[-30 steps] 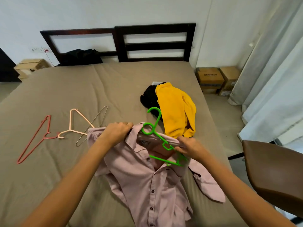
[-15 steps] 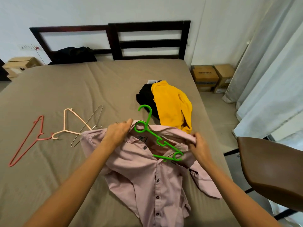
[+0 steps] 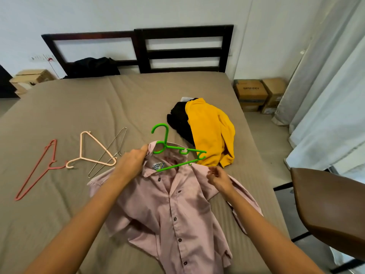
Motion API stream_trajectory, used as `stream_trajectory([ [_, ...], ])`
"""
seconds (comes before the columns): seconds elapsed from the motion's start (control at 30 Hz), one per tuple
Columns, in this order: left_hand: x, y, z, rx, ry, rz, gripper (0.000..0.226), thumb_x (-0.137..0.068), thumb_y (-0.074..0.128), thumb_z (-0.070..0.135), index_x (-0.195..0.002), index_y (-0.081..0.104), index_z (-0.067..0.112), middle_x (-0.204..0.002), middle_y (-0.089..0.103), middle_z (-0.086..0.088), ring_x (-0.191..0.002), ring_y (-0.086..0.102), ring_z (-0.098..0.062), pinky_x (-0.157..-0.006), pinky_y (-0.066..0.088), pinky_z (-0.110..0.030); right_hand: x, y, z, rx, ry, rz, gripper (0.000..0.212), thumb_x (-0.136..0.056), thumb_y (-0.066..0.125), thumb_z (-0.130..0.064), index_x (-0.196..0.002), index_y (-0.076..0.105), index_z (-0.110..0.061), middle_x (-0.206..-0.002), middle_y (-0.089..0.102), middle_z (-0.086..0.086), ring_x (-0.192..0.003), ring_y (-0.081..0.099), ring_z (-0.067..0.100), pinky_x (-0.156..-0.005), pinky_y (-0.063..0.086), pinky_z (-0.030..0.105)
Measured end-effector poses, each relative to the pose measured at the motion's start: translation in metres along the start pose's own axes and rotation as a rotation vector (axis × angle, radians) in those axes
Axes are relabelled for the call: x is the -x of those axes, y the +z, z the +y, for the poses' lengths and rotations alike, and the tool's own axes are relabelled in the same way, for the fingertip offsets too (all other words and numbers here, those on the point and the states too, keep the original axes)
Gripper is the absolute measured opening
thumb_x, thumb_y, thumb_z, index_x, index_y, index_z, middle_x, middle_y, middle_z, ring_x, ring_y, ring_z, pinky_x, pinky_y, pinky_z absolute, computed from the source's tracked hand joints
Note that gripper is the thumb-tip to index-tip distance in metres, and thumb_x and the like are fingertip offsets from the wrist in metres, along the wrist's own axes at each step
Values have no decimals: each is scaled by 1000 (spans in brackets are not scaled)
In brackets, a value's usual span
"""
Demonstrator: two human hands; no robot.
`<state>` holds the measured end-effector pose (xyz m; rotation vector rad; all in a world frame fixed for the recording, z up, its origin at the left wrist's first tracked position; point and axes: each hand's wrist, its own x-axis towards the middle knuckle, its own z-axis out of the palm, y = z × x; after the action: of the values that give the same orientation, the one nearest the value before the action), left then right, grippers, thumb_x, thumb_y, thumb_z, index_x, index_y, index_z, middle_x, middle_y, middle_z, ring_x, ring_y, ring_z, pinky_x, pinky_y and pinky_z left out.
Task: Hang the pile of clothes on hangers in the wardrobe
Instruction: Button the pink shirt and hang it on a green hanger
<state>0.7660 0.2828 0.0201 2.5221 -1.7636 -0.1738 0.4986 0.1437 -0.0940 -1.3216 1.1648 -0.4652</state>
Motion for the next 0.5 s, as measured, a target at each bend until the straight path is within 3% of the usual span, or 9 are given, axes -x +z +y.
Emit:
stream_trajectory([
  [0.07,1,-4,-2,4,1,-2,49,-86,51,11,-134,39,10,-113,62,-20,-101,59,-43,-77,48,-49,-7,22,-7,-3,114,-96,13,-88,52,3,-91,53,-10,-78,50,8,-63,47,14,-56,39,26],
  [0.13,2,-8,-4,6,11,-16,53,-86,52,11,-136,37,13,-114,62,-21,-100,59,-44,-77,48,-49,-10,40,-8,35,206,-176,15,-83,60,-1,-92,52,-10,-75,47,5,-61,45,12,-51,36,21],
  [0.2,4,-11,-4,3,32,-14,53,-84,54,11,-135,39,13,-113,62,-20,-100,59,-44,-76,49,-48,-11,58,-8,65,215,-166,32,-78,72,-9,-98,47,-13,-76,49,0,-64,48,11,-52,37,19],
  [0.27,6,-11,-4,-9,35,-25,50,-83,55,13,-131,41,13,-111,63,-18,-99,59,-43,-75,49,-46,-11,76,-10,10,188,-105,36,-75,76,-6,-94,45,-11,-75,52,0,-66,51,12,-53,42,19],
  [0.33,9,-11,-5,10,36,-37,48,-84,55,16,-130,41,16,-110,63,-18,-99,59,-43,-74,49,-45,-14,94,-12,-79,148,-9,27,-70,75,4,-85,54,-3,-74,60,8,-70,58,22,-63,51,28],
  [0.4,12,-12,-6,46,55,-29,48,-85,55,17,-129,37,24,-108,64,-20,-98,60,-43,-73,50,-45,-25,102,-5,-96,136,28,32,-62,77,-5,-91,62,1,-84,66,13,-86,64,31,-76,55,39],
  [0.5,14,-12,-10,64,50,-5,52,-85,55,13,-133,38,23,-107,64,-23,-97,60,-42,-74,48,-43,-33,109,-2,-156,220,-61,13,-80,68,-6,-79,58,-16,-74,58,-2,-79,58,19,-64,49,26],
])
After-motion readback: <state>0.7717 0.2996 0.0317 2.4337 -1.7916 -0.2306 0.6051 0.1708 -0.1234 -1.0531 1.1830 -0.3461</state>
